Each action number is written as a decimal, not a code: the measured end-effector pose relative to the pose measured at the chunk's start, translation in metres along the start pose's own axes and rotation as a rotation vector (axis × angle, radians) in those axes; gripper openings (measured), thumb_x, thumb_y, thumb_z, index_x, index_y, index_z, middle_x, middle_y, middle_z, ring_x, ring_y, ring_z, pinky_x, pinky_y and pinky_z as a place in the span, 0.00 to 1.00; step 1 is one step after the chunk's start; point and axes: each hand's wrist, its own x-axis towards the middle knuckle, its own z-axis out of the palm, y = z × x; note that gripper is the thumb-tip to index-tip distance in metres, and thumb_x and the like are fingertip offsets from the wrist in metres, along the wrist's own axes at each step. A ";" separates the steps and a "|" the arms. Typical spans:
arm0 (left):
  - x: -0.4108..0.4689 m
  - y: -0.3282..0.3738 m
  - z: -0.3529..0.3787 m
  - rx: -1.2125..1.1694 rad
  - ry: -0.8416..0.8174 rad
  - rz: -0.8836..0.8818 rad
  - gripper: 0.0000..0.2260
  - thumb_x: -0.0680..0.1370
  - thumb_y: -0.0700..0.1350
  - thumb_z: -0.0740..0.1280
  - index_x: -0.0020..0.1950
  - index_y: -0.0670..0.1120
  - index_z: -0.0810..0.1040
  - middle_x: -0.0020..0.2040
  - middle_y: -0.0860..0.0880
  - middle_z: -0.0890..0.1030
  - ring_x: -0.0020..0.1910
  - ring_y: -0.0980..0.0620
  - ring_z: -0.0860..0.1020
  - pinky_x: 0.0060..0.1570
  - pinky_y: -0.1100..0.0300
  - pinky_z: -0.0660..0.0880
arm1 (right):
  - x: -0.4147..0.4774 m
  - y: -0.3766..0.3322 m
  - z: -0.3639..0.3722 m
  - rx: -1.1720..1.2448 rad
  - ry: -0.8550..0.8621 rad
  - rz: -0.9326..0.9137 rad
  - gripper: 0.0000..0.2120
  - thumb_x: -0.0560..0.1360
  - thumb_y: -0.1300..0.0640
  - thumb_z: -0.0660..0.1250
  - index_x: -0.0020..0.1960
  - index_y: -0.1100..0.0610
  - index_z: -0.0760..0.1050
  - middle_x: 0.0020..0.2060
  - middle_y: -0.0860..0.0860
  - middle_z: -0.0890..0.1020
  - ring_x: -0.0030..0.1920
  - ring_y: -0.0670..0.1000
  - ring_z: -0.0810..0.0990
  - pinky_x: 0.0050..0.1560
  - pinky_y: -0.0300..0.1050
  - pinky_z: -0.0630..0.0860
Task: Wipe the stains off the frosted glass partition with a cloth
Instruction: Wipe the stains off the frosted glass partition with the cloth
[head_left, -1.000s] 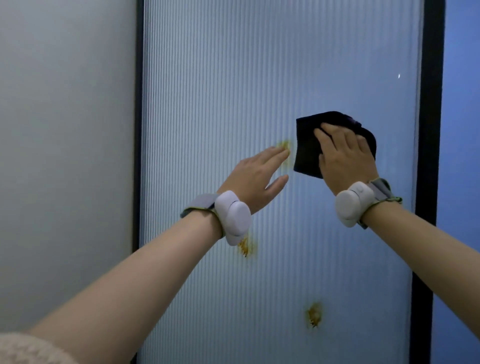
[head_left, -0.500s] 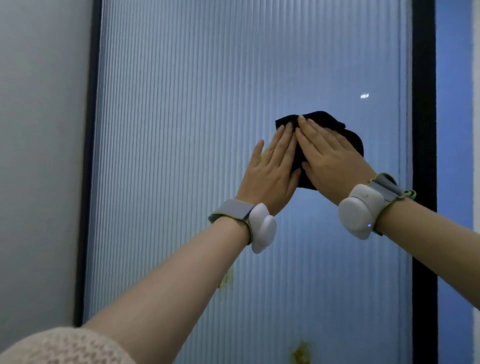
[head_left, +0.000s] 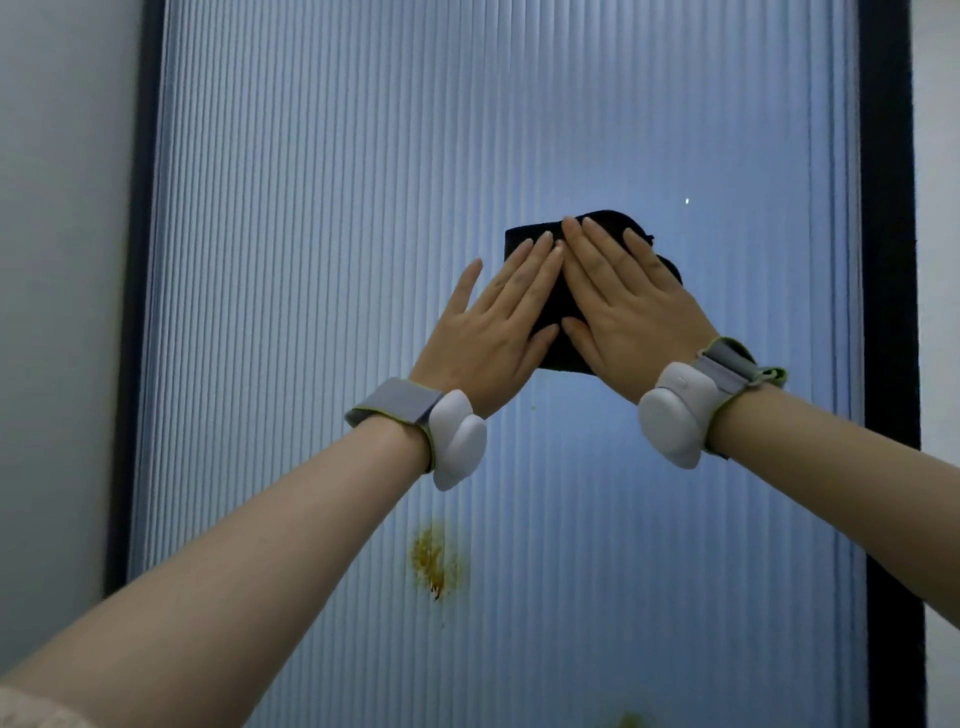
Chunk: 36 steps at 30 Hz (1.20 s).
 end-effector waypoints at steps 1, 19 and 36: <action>0.001 -0.004 0.002 -0.031 -0.013 -0.019 0.25 0.80 0.52 0.46 0.75 0.44 0.46 0.77 0.48 0.51 0.75 0.52 0.50 0.74 0.49 0.47 | 0.004 -0.004 0.001 0.004 0.001 -0.001 0.28 0.77 0.51 0.44 0.73 0.64 0.51 0.74 0.60 0.55 0.74 0.58 0.52 0.72 0.50 0.41; -0.029 -0.062 0.019 -0.156 -0.065 -0.238 0.25 0.81 0.52 0.46 0.75 0.49 0.40 0.77 0.51 0.44 0.74 0.58 0.42 0.73 0.46 0.41 | 0.054 -0.051 0.016 0.020 -0.050 -0.118 0.27 0.80 0.50 0.45 0.74 0.62 0.42 0.76 0.57 0.45 0.76 0.54 0.44 0.75 0.48 0.38; -0.088 -0.032 0.034 -0.122 -0.112 -0.227 0.25 0.78 0.56 0.41 0.71 0.52 0.34 0.73 0.56 0.38 0.71 0.63 0.36 0.72 0.50 0.38 | -0.009 -0.080 0.021 0.081 -0.089 -0.120 0.27 0.81 0.51 0.44 0.74 0.63 0.39 0.76 0.57 0.44 0.75 0.56 0.43 0.74 0.51 0.37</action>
